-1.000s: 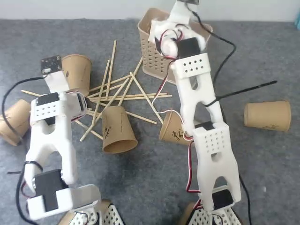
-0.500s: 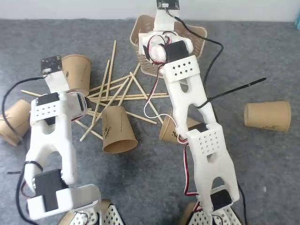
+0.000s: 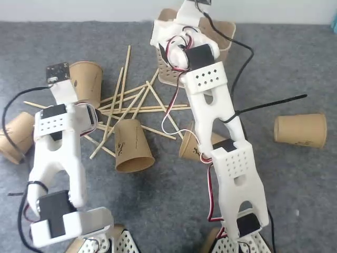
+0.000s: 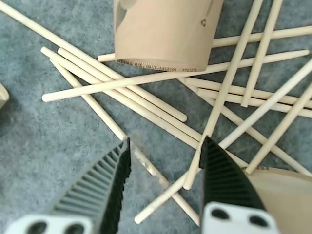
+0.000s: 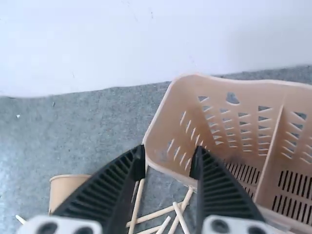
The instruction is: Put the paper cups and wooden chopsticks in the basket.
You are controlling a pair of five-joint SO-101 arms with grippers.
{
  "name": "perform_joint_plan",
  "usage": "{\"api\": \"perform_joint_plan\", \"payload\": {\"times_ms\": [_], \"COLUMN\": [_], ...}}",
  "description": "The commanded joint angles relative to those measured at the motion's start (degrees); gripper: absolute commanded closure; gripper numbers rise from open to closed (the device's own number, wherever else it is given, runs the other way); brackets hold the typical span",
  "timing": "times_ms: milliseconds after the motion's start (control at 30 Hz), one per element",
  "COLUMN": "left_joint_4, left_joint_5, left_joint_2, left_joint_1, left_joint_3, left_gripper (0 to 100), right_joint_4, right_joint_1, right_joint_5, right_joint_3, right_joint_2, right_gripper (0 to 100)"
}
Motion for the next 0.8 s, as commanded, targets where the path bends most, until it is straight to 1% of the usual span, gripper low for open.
{"api": "perform_joint_plan", "payload": {"times_ms": [0,67,233,367,467,600,767], "left_joint_4": [-1.3,-1.3,-2.4,-3.8,-4.0,-4.1,-4.2], "left_joint_5": [-0.7,-0.7,-0.8,-2.0,-2.5,-2.5,-2.8], "left_joint_2": [-2.7,-2.7,-2.9,-3.3,-3.3,-3.3,-3.0], "left_joint_1": [0.6,0.6,0.7,1.9,2.0,2.0,3.2], "left_joint_3": [-0.5,-0.5,0.4,1.8,2.0,2.1,2.2], "left_gripper": [78,78,78,78,78,78,78], "right_joint_4": [-1.1,-1.1,2.9,5.1,6.3,8.5,12.1], "right_joint_1": [-1.4,-2.5,-5.3,-4.9,-2.9,-1.4,-2.5], "right_joint_5": [5.2,9.7,27.0,39.1,48.7,57.9,69.3], "right_joint_3": [-0.3,-0.3,-0.3,-0.3,-0.3,-0.6,-0.7], "right_joint_2": [-3.7,-2.9,-2.2,-2.2,-2.2,-2.5,-2.9], "right_gripper": [82.9,82.9,82.8,82.8,82.8,82.8,82.8]}}
